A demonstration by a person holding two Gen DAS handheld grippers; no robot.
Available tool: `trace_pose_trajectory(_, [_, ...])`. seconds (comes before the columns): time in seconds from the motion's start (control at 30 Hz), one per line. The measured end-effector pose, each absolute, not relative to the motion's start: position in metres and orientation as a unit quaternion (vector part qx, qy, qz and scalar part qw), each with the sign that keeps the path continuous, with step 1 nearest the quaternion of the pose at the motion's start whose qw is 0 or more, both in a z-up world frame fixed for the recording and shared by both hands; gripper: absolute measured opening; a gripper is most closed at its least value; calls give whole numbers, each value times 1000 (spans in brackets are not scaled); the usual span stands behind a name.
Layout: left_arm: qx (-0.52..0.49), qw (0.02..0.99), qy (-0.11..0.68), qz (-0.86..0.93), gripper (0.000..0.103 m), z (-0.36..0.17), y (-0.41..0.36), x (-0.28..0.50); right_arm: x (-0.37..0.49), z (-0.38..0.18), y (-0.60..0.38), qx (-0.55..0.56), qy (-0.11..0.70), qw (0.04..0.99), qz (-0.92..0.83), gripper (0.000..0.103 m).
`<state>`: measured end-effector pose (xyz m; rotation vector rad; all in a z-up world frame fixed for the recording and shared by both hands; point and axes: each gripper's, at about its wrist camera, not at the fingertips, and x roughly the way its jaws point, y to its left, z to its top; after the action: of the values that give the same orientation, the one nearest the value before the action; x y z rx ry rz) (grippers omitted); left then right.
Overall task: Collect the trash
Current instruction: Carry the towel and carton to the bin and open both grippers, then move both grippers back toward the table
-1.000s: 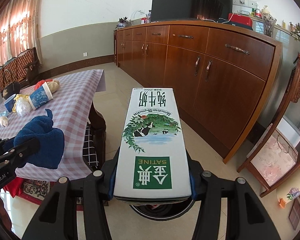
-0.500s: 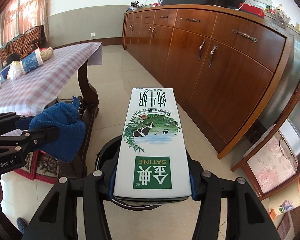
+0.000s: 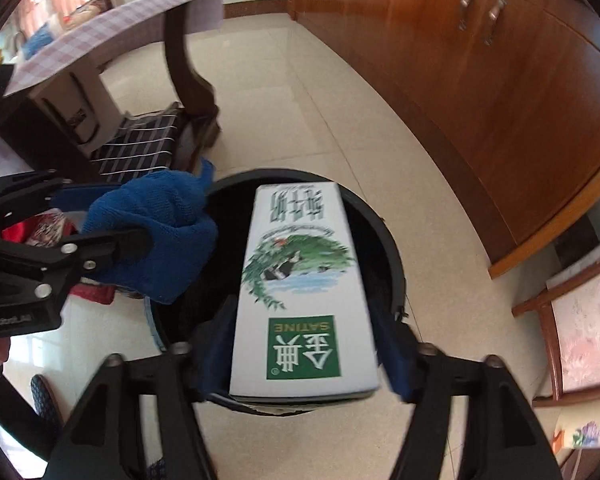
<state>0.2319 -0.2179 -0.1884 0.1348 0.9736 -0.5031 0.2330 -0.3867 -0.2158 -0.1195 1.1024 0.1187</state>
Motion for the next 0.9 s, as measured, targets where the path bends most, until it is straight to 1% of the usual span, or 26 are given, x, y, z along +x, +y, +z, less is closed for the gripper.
trace_pose_trajectory(0.1, [59, 858, 458, -223, 87, -188, -218, 237, 234, -222, -416, -1, 519, 854, 9, 103])
trace_pose_trajectory(0.17, [72, 861, 455, -214, 95, -188, -219, 235, 232, -223, -428, 12, 520, 854, -18, 103])
trace_pose_trajectory(0.33, [70, 867, 446, -210, 96, -178, -220, 226, 227, -207, -447, 27, 494, 865, -80, 103])
trace_pose_trajectory(0.47, [60, 876, 429, -212, 97, -160, -222, 219, 217, -186, -446, 18, 466, 878, -108, 103])
trace_pose_trajectory(0.7, [51, 887, 403, -220, 98, -123, -221, 205, 190, -150, -439, 31, 426, 896, -123, 103])
trace_pose_trajectory(0.9, [41, 898, 382, -215, 98, -97, -203, 190, 173, -118, -421, 28, 406, 906, -115, 103])
